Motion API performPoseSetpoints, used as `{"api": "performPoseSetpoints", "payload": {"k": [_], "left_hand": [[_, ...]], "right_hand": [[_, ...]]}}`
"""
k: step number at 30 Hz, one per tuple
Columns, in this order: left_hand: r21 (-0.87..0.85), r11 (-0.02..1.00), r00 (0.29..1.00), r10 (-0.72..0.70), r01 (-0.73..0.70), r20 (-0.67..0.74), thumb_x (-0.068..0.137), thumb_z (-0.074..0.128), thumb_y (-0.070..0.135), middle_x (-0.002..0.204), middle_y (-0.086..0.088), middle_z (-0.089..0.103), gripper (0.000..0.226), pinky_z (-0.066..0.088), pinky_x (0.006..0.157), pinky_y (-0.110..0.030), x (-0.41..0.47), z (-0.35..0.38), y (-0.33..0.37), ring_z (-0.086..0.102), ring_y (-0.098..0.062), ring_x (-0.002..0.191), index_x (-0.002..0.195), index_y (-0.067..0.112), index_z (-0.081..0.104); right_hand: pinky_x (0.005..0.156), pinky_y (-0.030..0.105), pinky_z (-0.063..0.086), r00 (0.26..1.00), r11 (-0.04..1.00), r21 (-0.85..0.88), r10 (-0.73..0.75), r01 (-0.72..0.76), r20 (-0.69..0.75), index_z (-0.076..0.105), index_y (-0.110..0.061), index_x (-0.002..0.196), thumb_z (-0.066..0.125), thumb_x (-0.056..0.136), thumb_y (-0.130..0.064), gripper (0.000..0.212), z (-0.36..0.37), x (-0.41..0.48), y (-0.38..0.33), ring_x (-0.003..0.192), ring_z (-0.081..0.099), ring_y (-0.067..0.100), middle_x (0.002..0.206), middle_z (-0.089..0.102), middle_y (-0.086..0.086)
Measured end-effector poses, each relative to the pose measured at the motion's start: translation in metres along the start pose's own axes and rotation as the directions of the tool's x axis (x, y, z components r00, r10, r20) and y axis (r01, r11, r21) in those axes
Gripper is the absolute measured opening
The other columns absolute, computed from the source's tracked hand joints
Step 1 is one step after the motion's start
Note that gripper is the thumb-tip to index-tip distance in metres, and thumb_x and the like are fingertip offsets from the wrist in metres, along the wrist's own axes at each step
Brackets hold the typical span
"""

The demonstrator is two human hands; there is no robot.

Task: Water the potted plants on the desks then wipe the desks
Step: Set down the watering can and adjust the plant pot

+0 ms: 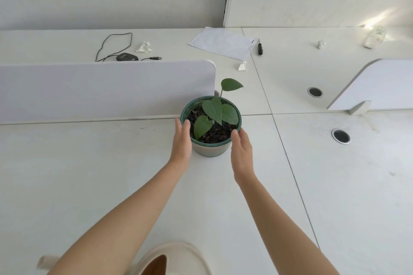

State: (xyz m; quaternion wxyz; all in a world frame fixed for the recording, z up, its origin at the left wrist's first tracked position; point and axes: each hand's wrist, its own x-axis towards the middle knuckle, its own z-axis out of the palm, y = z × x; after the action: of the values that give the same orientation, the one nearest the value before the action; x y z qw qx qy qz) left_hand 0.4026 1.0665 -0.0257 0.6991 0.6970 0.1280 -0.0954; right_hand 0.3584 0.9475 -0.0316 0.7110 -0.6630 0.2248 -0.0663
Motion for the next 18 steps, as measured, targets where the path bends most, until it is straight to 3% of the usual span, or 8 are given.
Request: {"api": "performPoseSetpoints", "payload": {"k": [4,7,9,12,15,18], "left_hand": [[0.005,1.000,1.000,0.030,-0.030,0.000,0.100,0.024,0.031,0.159,0.001,-0.002,0.059,0.008,0.113,-0.024,-0.013,0.011,-0.004,0.004,-0.011,0.145,0.148,0.015,-0.006],[-0.024,1.000,1.000,-0.009,0.009,0.007,0.100,0.023,0.034,0.158,0.003,0.000,0.058,0.007,0.112,-0.024,-0.020,0.009,0.000,0.004,-0.010,0.145,0.148,0.016,-0.004],[-0.015,1.000,1.000,-0.022,0.022,-0.010,0.099,0.025,0.036,0.158,0.003,0.005,0.058,0.009,0.113,-0.027,-0.028,0.000,0.002,0.008,-0.011,0.145,0.148,0.017,0.002],[0.067,0.998,0.997,0.000,0.005,-0.078,0.094,0.038,0.034,0.153,-0.003,0.027,0.060,0.022,0.115,-0.036,-0.045,-0.030,0.009,0.029,-0.019,0.139,0.147,0.017,0.017],[0.111,0.992,0.991,0.071,-0.059,-0.116,0.084,0.049,0.031,0.116,-0.005,0.058,0.053,0.043,0.091,-0.032,-0.081,-0.071,0.018,0.057,-0.021,0.106,0.134,0.014,0.043],[0.121,0.978,0.963,0.193,-0.172,-0.190,0.092,0.044,0.015,0.092,-0.001,0.065,0.027,0.044,0.075,-0.023,-0.132,-0.110,0.016,0.062,-0.017,0.085,0.118,0.016,0.053]], "right_hand": [[0.102,0.023,0.027,0.995,0.999,0.002,-0.035,0.035,0.092,0.025,-0.020,0.138,0.032,0.096,-0.030,0.044,0.009,0.000,-0.008,0.129,0.033,0.010,0.135,0.038,-0.008],[0.110,0.026,0.014,0.988,0.996,-0.053,0.080,-0.074,0.129,0.007,-0.017,0.145,0.025,0.096,-0.041,0.057,0.000,0.009,-0.020,0.140,0.013,0.011,0.153,0.014,-0.006],[0.112,0.027,0.011,0.989,0.991,-0.103,0.098,-0.087,0.107,0.004,-0.017,0.145,0.023,0.096,-0.043,0.059,-0.008,0.002,-0.026,0.142,0.008,0.012,0.156,0.007,-0.003],[0.105,0.024,0.018,0.998,0.989,-0.140,0.055,-0.049,0.042,0.012,-0.019,0.144,0.028,0.096,-0.038,0.054,-0.023,-0.028,-0.028,0.140,0.018,0.013,0.154,0.017,0.000],[0.096,0.023,0.028,0.999,0.983,-0.183,0.003,0.007,0.050,0.026,-0.021,0.140,0.037,0.095,-0.031,0.048,-0.040,-0.071,-0.021,0.128,0.038,0.016,0.142,0.038,0.004],[0.089,0.032,0.040,0.998,0.973,-0.224,-0.046,0.056,0.049,0.035,-0.024,0.135,0.044,0.093,-0.023,0.043,-0.056,-0.114,-0.011,0.112,0.053,0.023,0.125,0.054,0.006]]}}
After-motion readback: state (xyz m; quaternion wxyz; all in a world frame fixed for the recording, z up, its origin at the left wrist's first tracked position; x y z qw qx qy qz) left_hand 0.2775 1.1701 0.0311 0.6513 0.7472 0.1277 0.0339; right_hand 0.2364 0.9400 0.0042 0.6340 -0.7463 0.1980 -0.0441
